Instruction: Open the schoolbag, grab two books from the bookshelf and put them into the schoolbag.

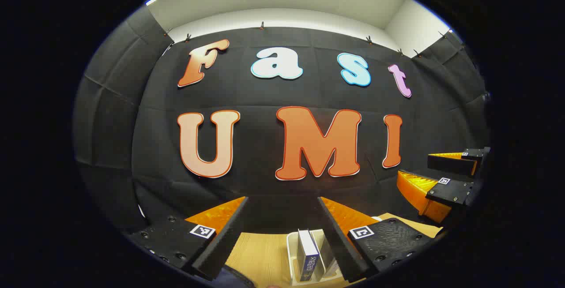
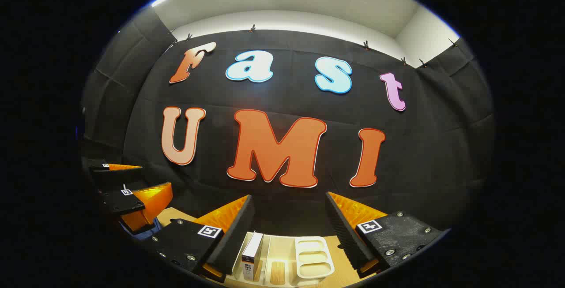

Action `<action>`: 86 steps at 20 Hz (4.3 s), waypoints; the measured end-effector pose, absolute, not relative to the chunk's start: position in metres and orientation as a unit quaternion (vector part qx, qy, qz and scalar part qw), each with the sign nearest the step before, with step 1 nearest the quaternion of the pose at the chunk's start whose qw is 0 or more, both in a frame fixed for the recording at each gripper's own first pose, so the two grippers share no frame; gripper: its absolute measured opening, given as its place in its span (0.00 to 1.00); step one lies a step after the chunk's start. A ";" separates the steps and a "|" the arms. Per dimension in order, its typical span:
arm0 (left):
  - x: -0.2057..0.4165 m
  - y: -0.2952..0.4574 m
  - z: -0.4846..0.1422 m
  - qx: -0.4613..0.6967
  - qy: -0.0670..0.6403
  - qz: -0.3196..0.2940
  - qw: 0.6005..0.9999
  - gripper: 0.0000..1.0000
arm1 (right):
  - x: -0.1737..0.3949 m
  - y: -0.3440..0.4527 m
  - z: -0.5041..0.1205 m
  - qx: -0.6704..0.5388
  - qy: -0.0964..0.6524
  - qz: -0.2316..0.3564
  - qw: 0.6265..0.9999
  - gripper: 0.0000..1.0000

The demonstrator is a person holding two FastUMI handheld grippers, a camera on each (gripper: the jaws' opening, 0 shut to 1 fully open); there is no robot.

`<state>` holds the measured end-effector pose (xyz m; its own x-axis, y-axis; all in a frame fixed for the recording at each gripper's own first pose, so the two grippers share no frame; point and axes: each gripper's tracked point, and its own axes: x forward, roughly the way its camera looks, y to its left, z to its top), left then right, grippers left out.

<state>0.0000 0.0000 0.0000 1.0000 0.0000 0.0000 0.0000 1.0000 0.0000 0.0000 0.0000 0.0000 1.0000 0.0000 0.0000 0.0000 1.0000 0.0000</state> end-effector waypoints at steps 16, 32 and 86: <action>0.001 -0.001 -0.011 -0.007 0.020 -0.002 1.000 0.94 | 0.001 -0.005 -0.003 0.001 0.006 -0.006 1.000 0.95; -0.001 0.004 -0.006 0.000 0.014 0.009 1.000 0.94 | 0.002 -0.006 -0.006 -0.005 0.007 -0.005 1.000 0.95; -0.173 0.080 -0.331 0.294 0.454 0.089 0.836 0.96 | 0.007 -0.123 -0.122 0.011 0.103 -0.007 0.995 0.95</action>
<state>-0.1729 0.0802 -0.3313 0.5712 0.4158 -0.7077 0.1180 0.8117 0.5721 0.0072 -0.1226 -0.1223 0.9785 -0.0107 -0.2059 0.0152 0.9997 0.0200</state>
